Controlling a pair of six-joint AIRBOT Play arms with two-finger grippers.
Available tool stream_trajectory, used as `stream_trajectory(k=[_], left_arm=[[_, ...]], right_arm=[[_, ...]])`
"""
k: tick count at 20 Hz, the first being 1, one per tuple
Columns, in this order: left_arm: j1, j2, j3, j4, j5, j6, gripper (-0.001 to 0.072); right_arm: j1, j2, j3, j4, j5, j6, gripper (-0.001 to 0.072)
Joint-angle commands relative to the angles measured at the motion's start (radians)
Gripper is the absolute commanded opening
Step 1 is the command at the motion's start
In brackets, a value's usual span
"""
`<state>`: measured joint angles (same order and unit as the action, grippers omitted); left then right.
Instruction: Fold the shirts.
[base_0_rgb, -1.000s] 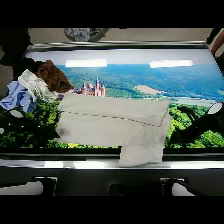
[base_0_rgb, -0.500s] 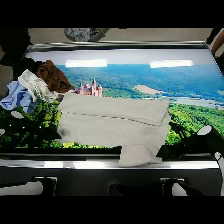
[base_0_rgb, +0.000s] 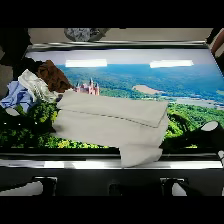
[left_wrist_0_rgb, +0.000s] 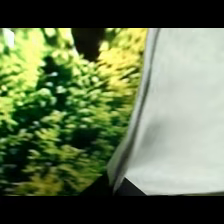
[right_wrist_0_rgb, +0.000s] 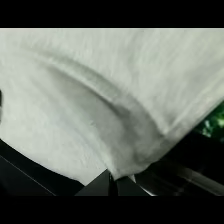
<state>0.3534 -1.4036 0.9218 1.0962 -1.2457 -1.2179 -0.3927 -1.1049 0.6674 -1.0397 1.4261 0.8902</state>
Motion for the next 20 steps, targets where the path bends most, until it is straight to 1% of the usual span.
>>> stream_trajectory(k=[1, 3, 5, 8, 11, 13, 15, 17, 18, 19, 20], left_arm=[[-0.02, 0.034, 0.132, -0.106, 0.008, -0.033, 0.0037], [-0.051, -0.031, 0.266, -0.107, 0.039, -0.085, 0.0037], [-0.088, -0.144, 0.438, -0.107, 0.026, -0.143, 0.0037], [-0.138, -0.331, 0.705, -0.142, 0.013, -0.215, 0.0038], [-0.166, -0.482, 0.909, -0.166, 0.013, -0.297, 0.0038], [-0.178, -0.552, 0.969, -0.166, 0.013, -0.34, 0.0039], [-0.182, -0.603, 0.973, -0.166, 0.015, -0.346, 0.004], [-0.18, -0.647, 0.972, -0.166, 0.004, -0.348, 0.0041], [-0.18, -0.662, 0.972, -0.166, 0.005, -0.37, 0.0062], [-0.18, -0.669, 0.972, -0.166, 0.005, -0.38, 0.0235], [-0.178, -0.669, 0.976, -0.166, 0.005, -0.38, 0.0539]], right_arm=[[-0.001, -0.014, 0.208, 0.006, -0.021, 0.053, 0.0046], [0.0, -0.107, 0.354, 0.01, -0.066, 0.092, 0.0046], [0.0, -0.229, 0.49, 0.041, -0.102, 0.102, 0.0046], [0.0, -0.402, 0.658, 0.119, -0.187, 0.125, 0.0046], [0.006, -0.522, 0.738, 0.238, -0.283, 0.132, 0.0047], [0.034, -0.577, 0.747, 0.251, -0.359, 0.129, 0.0047], [0.065, -0.621, 0.747, 0.251, -0.43, 0.12, 0.0048], [0.085, -0.649, 0.747, 0.235, -0.448, 0.116, 0.0049], [0.089, -0.654, 0.747, 0.207, -0.447, 0.116, 0.0049], [0.088, -0.653, 0.747, 0.193, -0.447, 0.116, 0.005], [0.079, -0.648, 0.75, 0.195, -0.441, 0.116, 0.0084]])
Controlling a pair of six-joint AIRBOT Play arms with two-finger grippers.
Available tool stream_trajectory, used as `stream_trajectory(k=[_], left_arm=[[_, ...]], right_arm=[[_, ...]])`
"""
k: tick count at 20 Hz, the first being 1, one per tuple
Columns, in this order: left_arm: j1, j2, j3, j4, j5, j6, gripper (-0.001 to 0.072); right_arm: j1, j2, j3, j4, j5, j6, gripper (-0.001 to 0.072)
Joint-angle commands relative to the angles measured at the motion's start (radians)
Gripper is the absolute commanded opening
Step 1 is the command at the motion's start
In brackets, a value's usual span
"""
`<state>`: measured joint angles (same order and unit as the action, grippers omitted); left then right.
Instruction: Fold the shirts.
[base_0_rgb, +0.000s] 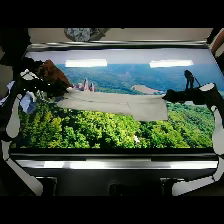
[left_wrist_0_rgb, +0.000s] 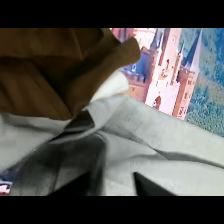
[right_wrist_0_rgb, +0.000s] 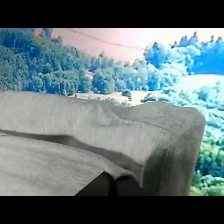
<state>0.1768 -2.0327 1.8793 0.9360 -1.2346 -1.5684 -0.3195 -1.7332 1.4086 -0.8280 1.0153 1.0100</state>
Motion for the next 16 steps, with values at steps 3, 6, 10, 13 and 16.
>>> stream_trajectory(k=[3, 6, 10, 13, 16], left_arm=[[0.04, -0.021, 0.089, -0.005, -0.083, -0.003, 0.0707], [0.073, 0.056, 0.116, -0.005, -0.12, 0.025, 0.0706], [0.051, 0.167, 0.115, 0.006, -0.14, 0.028, 0.0705], [0.007, 0.231, 0.115, 0.006, -0.156, 0.051, 0.0705], [-0.043, 0.279, 0.115, 0.006, -0.156, 0.051, 0.0705]], right_arm=[[-0.059, 0.028, 0.066, -0.053, 0.156, -0.167, 0.0716], [-0.163, 0.052, 0.079, -0.271, 0.282, -0.061, 0.072], [-0.242, -0.038, 0.004, -0.142, 0.431, -0.069, 0.072], [-0.232, -0.114, -0.025, 0.034, 0.435, -0.09, 0.072], [-0.212, -0.157, -0.025, 0.202, 0.406, -0.125, 0.072]])
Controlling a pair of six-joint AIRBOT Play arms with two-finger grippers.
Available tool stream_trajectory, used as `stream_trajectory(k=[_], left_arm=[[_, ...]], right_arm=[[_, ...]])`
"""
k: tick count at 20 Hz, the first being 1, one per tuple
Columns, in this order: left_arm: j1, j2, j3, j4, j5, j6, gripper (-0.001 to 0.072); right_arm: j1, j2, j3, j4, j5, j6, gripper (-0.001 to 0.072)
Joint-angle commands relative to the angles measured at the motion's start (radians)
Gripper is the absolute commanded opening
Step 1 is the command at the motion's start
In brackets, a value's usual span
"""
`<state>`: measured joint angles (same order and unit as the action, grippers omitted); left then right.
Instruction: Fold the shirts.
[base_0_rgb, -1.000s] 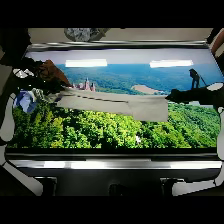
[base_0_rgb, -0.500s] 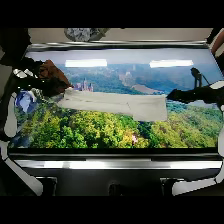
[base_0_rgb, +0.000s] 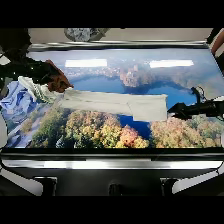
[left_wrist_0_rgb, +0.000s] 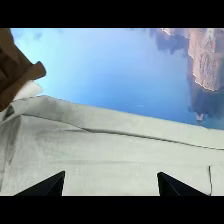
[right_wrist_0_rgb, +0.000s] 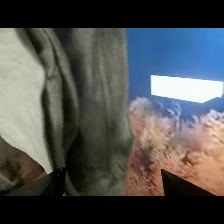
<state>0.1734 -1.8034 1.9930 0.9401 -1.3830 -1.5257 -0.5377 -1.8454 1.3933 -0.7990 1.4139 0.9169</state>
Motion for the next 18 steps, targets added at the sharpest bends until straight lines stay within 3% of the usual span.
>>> stream_trajectory(k=[1, 6, 9, 10, 12, 13, 14, 17, 18], left_arm=[[-0.056, 0.061, 0.002, 0.002, -0.008, 0.012, 0.0705], [-0.133, 0.072, 0.001, 0.002, -0.008, 0.012, 0.0705], [-0.17, 0.071, 0.0, 0.002, -0.008, 0.027, 0.0705], [-0.181, 0.071, 0.0, 0.002, -0.008, 0.035, 0.0705], [-0.199, 0.068, 0.0, 0.002, -0.008, 0.038, 0.0705], [-0.208, 0.066, 0.0, 0.002, -0.008, 0.038, 0.0705], [-0.216, 0.063, 0.0, 0.002, -0.008, 0.038, 0.0704], [-0.248, 0.05, -0.001, 0.002, -0.008, 0.038, 0.0691], [-0.267, 0.038, -0.001, 0.002, -0.006, 0.038, 0.049]], right_arm=[[0.01, -0.054, -0.01, 0.216, -0.005, -0.037, 0.072], [0.062, -0.079, -0.01, 0.259, -0.027, -0.045, 0.0717], [0.098, -0.079, -0.01, 0.298, -0.034, -0.073, 0.0669], [0.107, -0.079, -0.01, 0.306, -0.032, -0.073, 0.0613], [0.127, -0.078, -0.01, 0.317, -0.023, -0.072, 0.0337], [0.132, -0.075, -0.01, 0.318, -0.017, -0.07, 0.0121], [0.131, -0.067, -0.01, 0.319, -0.014, -0.058, 0.005], [0.13, 0.003, -0.01, 0.311, -0.017, -0.065, 0.0049], [0.13, 0.035, -0.01, 0.311, -0.006, -0.065, 0.0048]])
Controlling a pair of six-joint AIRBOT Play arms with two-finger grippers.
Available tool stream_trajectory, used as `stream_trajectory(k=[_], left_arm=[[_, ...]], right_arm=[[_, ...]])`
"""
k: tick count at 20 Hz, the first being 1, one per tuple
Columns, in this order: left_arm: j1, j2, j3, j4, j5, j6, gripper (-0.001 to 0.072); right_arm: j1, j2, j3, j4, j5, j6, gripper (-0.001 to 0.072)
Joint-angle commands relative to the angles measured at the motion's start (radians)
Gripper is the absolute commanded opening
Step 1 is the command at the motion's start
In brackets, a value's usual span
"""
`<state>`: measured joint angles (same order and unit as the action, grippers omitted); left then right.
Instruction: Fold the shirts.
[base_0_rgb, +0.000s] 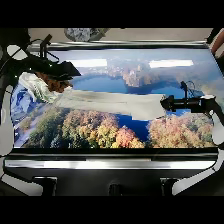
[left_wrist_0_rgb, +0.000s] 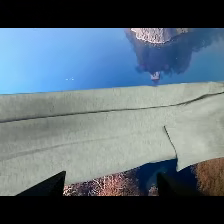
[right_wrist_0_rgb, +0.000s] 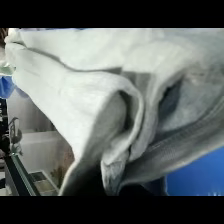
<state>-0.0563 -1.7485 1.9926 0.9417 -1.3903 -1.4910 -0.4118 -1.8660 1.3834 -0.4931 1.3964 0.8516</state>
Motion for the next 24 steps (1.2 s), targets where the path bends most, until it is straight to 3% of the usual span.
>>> stream_trajectory(k=[1, 2, 3, 4, 9, 15, 21, 24], left_arm=[[-0.061, -0.03, -0.003, 0.0, 0.004, 0.01, 0.0252], [-0.09, -0.044, -0.012, 0.0, 0.015, 0.032, 0.0141], [-0.126, -0.063, -0.025, -0.002, 0.03, 0.041, 0.0125], [-0.164, -0.088, -0.035, -0.02, 0.036, 0.041, 0.0043], [-0.333, -0.185, -0.058, -0.109, 0.084, 0.048, 0.0043], [-0.472, -0.294, -0.058, -0.132, 0.267, -0.058, 0.0043], [-0.62, -0.446, -0.057, -0.482, 0.393, -0.05, 0.0042], [-0.677, -0.464, -0.056, -0.527, 0.418, -0.013, 0.0041]], right_arm=[[0.005, 0.091, 0.0, 0.004, 0.029, 0.0, 0.0048], [0.005, 0.124, 0.0, 0.0, 0.052, 0.001, 0.0048], [0.005, 0.158, 0.0, -0.007, 0.077, 0.006, 0.0048], [0.005, 0.198, 0.0, -0.025, 0.102, 0.02, 0.0048], [0.005, 0.406, 0.0, -0.074, 0.23, 0.072, 0.0049], [0.005, 0.637, 0.0, -0.068, 0.282, 0.164, 0.0049], [0.005, 0.794, 0.0, -0.027, 0.329, 0.25, 0.0049], [0.005, 0.815, 0.0, -0.018, 0.323, 0.263, 0.005]])
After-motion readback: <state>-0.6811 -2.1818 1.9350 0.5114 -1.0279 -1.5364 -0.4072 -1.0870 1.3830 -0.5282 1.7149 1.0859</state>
